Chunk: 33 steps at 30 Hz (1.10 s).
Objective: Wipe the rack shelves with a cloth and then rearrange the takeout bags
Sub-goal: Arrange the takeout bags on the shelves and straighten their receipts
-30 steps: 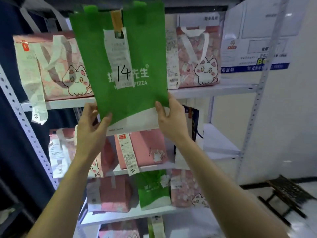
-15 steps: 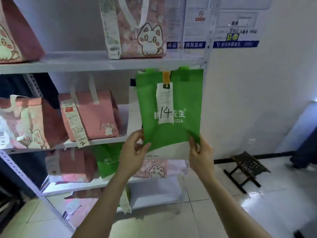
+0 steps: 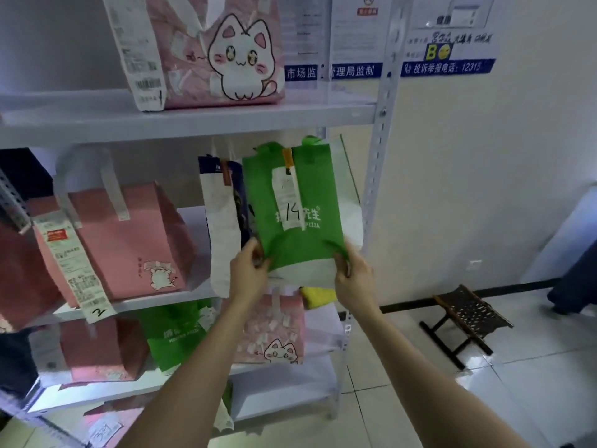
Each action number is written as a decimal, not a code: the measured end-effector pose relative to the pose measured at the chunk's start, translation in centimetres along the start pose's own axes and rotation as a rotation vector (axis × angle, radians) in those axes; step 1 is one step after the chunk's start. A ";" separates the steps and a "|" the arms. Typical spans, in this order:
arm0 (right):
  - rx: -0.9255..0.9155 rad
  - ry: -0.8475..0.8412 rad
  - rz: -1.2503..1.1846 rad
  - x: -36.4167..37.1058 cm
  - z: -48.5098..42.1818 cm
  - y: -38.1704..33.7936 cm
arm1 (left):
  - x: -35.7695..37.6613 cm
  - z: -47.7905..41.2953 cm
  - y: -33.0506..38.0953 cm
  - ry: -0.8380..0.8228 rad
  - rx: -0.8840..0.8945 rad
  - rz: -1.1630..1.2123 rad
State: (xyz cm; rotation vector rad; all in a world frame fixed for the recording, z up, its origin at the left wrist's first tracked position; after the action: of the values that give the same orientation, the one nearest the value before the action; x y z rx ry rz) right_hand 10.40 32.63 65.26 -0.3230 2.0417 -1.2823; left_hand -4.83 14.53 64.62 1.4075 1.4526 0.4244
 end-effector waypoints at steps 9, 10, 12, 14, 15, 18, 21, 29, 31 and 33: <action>0.222 -0.203 0.020 2.4 -3.8 1.7 | 0.0 -0.8 -1.9 0.005 -0.070 -0.163; 0.250 -0.241 0.057 2.3 -4.1 2.1 | 0.5 -0.9 -2.0 -0.018 -0.088 -0.188; 0.260 -0.276 0.112 1.7 -4.4 2.7 | 0.9 -0.6 -2.0 -0.038 -0.115 -0.225; 0.253 -0.280 0.112 0.9 -4.2 2.6 | 0.5 -0.1 -1.9 -0.026 -0.144 -0.211; 0.252 -0.269 0.105 0.4 -3.8 2.3 | 0.1 0.4 -1.8 -0.016 -0.151 -0.178; 0.215 -0.095 0.110 -1.9 -2.8 0.1 | -1.8 1.9 -0.7 0.036 -0.142 -0.060; -0.015 0.101 0.138 -4.2 -2.0 -5.1 | -5.2 2.1 1.7 0.147 -0.027 -0.073; -0.457 0.134 -0.068 -5.9 -8.4 -25.2 | -16.7 -5.5 16.3 0.691 0.517 -0.335; -0.417 0.113 -0.016 -5.4 -11.8 -28.6 | -19.6 -9.1 18.2 0.699 0.493 -0.374; -0.275 0.019 0.009 -4.7 -15.1 -30.9 | -22.2 -12.6 19.2 0.556 0.388 -0.360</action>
State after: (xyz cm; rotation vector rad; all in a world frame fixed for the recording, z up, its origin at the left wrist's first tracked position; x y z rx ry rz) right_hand -0.84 30.75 98.04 -0.4269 2.2361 -1.0013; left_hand -9.75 4.53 94.52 1.3349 2.2956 0.3247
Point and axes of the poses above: each hand's wrist, its own z-axis away from the middle knuckle, its own x-axis out of the palm, y = z × x, the point moved 2 cm from there along -z, towards the middle knuckle, and after that the axes turned 9 degrees about x, right-handed, at the moved point
